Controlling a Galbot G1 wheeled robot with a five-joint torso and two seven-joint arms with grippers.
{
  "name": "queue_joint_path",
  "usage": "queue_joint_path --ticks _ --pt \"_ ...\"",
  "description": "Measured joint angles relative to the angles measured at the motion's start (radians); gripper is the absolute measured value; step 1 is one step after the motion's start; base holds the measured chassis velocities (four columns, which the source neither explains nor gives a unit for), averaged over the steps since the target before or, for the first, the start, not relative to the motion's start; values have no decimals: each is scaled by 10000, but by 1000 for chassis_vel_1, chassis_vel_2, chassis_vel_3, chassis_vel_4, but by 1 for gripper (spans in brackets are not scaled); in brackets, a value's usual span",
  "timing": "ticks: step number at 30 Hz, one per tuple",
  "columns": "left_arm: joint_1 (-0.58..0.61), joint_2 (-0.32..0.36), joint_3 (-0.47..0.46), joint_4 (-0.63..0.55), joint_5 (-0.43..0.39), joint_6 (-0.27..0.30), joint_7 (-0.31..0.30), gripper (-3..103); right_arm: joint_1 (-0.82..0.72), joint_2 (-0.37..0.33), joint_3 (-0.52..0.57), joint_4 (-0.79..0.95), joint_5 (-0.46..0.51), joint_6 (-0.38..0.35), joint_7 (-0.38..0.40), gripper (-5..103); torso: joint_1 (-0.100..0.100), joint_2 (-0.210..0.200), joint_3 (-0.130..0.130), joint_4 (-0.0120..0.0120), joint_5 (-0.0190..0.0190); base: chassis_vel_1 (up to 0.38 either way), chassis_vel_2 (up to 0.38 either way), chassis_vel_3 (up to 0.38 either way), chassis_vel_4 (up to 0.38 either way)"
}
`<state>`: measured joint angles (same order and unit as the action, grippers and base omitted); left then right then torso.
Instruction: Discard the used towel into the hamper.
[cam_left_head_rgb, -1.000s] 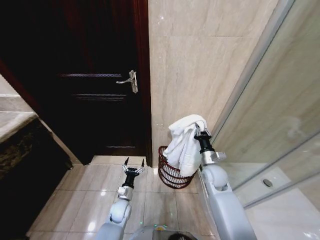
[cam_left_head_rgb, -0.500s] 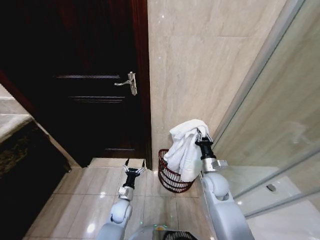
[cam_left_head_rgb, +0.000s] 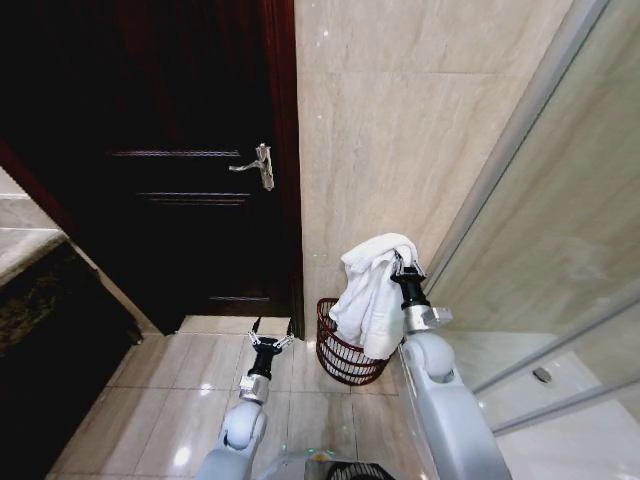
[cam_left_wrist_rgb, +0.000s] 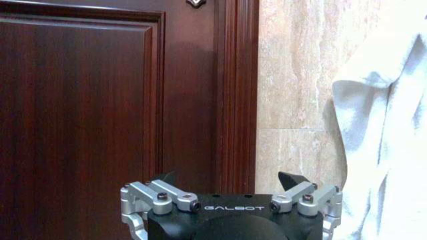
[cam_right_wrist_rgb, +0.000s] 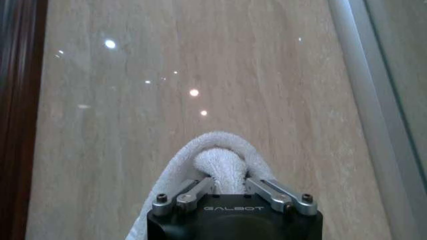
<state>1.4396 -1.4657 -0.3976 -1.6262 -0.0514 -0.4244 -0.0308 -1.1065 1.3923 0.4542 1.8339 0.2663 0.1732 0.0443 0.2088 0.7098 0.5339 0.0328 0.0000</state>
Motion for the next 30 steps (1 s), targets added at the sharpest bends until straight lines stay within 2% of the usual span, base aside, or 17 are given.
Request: queue_joint_path --ticks 8,18,23,29,30 --pt "-65 -119 -16 59 1 22 -3 100 284 62 -6 -1627 -19 266 -222 8 0 0 0 -1 -1 0 0 0 0" --pt "-139 -45 -37 157 -74 37 -5 100 55 233 35 -2143 85 376 -241 8 0 0 0 -1 1 0 0 0 0" --pt "-176 -46 -14 202 -82 39 -6 100 -174 186 55 -1258 139 319 -42 8 0 0 0 -1 0 0 0 0 0" --pt "-177 -71 35 237 -81 33 -7 100 77 -240 -53 194 221 -201 406 8 0 0 0 -1 0 0 0 0 0" --pt "-161 -72 47 236 -79 31 -7 100 233 -396 -127 746 282 -458 601 8 -1 1 -1 -2 -5 0 0 0 0"
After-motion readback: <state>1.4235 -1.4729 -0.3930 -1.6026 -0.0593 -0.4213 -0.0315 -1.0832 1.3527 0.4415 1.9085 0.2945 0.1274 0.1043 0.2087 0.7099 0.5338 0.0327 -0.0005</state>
